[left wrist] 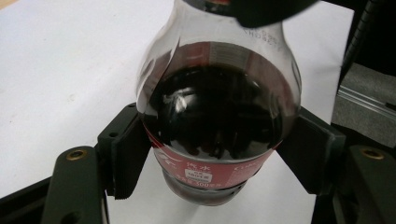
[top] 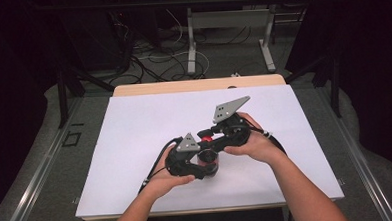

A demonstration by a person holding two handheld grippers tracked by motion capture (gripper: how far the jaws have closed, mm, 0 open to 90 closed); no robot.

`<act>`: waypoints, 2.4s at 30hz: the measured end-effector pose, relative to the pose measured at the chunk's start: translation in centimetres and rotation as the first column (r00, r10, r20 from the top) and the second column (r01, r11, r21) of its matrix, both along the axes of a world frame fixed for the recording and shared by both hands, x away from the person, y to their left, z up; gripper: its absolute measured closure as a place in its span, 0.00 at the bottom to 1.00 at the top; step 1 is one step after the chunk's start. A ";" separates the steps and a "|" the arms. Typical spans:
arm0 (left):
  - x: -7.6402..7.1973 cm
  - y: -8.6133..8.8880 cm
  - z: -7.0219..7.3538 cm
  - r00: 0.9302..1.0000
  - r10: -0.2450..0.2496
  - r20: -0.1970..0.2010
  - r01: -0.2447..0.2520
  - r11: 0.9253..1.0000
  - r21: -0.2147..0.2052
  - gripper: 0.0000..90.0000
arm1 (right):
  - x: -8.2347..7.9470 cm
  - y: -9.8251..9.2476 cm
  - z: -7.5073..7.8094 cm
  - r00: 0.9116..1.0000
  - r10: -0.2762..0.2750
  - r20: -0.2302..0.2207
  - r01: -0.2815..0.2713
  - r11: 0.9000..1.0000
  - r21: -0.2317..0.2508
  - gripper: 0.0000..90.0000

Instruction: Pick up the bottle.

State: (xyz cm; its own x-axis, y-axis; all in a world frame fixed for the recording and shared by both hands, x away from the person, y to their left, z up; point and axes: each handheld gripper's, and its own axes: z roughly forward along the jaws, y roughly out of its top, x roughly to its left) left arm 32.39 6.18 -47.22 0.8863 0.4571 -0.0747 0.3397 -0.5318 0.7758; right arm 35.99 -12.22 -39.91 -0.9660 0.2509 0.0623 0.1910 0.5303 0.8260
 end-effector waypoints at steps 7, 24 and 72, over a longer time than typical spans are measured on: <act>0.1 0.1 0.2 1.000 0.017 0.004 -0.017 1.000 0.002 0.34 | 0.3 -0.1 0.3 1.000 -0.010 -0.013 0.010 1.000 -0.003 0.61; 0.6 0.7 0.3 0.991 0.130 0.021 -0.130 0.992 0.000 0.34 | -3.1 1.7 -0.4 0.881 -0.467 0.077 0.460 0.883 0.097 0.60; 0.6 1.0 0.5 0.990 0.136 0.028 -0.137 0.990 0.023 0.34 | -3.0 1.4 -0.7 0.939 -0.329 0.103 0.324 0.944 0.061 0.55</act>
